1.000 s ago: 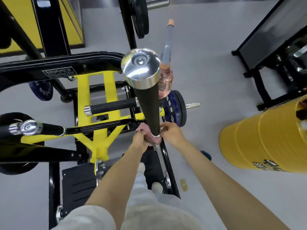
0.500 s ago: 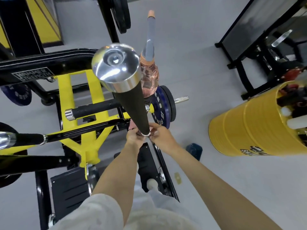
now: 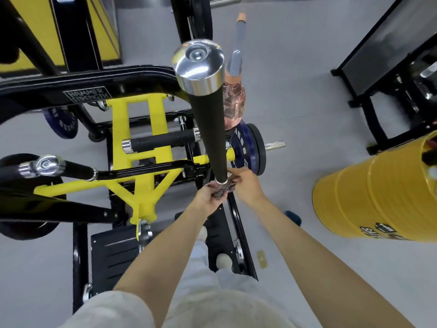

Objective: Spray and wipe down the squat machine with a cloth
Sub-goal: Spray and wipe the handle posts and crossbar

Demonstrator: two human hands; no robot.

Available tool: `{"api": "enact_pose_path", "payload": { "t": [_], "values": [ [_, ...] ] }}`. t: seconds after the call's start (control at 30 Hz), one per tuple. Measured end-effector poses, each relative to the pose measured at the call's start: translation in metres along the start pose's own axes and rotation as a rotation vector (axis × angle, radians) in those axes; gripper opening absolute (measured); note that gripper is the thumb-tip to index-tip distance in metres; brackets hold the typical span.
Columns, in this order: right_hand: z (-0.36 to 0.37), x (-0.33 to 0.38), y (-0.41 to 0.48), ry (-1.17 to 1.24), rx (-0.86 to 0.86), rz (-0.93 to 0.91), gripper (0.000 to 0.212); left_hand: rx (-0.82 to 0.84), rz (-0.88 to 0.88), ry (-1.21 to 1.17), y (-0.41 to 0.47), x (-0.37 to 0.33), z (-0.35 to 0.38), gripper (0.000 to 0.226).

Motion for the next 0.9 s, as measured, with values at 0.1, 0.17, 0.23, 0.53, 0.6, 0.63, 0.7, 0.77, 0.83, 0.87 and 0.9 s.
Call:
{"api": "enact_pose_path", "payload": {
  "t": [0.1, 0.17, 0.23, 0.53, 0.6, 0.63, 0.7, 0.77, 0.83, 0.87, 0.9],
  "values": [
    [-0.002, 0.006, -0.007, 0.025, -0.001, -0.045, 0.048, 0.021, 0.022, 0.031, -0.008, -0.005, -0.002, 0.035],
    [-0.001, 0.004, -0.007, 0.011, -0.008, -0.033, 0.045, 0.032, 0.015, 0.041, -0.016, -0.009, -0.001, 0.036],
    [-0.005, 0.006, -0.006, -0.037, -0.065, -0.053, 0.044, 0.028, 0.033, 0.056, -0.021, -0.015, -0.001, 0.037],
    [0.013, -0.013, -0.003, -0.011, 0.062, 0.075, 0.057, 0.109, 0.217, 0.079, -0.064, -0.039, -0.006, 0.029],
    [0.022, -0.012, -0.018, 0.148, 0.171, 0.113, 0.057, 0.138, 0.311, 0.085, -0.075, -0.061, -0.012, 0.034],
    [0.025, -0.009, -0.024, 0.190, 0.203, 0.116, 0.052, 0.119, 0.345, 0.072, -0.082, -0.073, -0.017, 0.034],
    [0.027, -0.005, -0.027, 0.198, 0.189, 0.113, 0.044, 0.054, 0.409, 0.013, -0.093, -0.095, -0.031, 0.030],
    [0.029, -0.008, -0.029, 0.178, 0.191, 0.168, 0.043, 0.037, 0.462, -0.060, -0.104, -0.112, -0.041, 0.027],
    [0.026, -0.008, -0.034, 0.097, 0.175, 0.190, 0.026, 0.110, 0.522, -0.120, -0.115, -0.124, -0.039, 0.024],
    [0.023, -0.010, -0.035, 0.027, 0.151, 0.204, 0.014, 0.147, 0.544, -0.118, -0.121, -0.128, -0.036, 0.020],
    [0.021, -0.012, -0.037, -0.019, 0.138, 0.219, 0.014, 0.154, 0.562, -0.082, -0.127, -0.129, -0.035, 0.016]
  ]
}}
Point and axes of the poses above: each hand's wrist, its own y-axis towards the middle knuckle, its own z-axis out of the palm, x = y × z, the point moved 10 cm from there along y, towards the middle knuckle, and after that the axes turned 12 degrees about z, right-handed, at the moved point
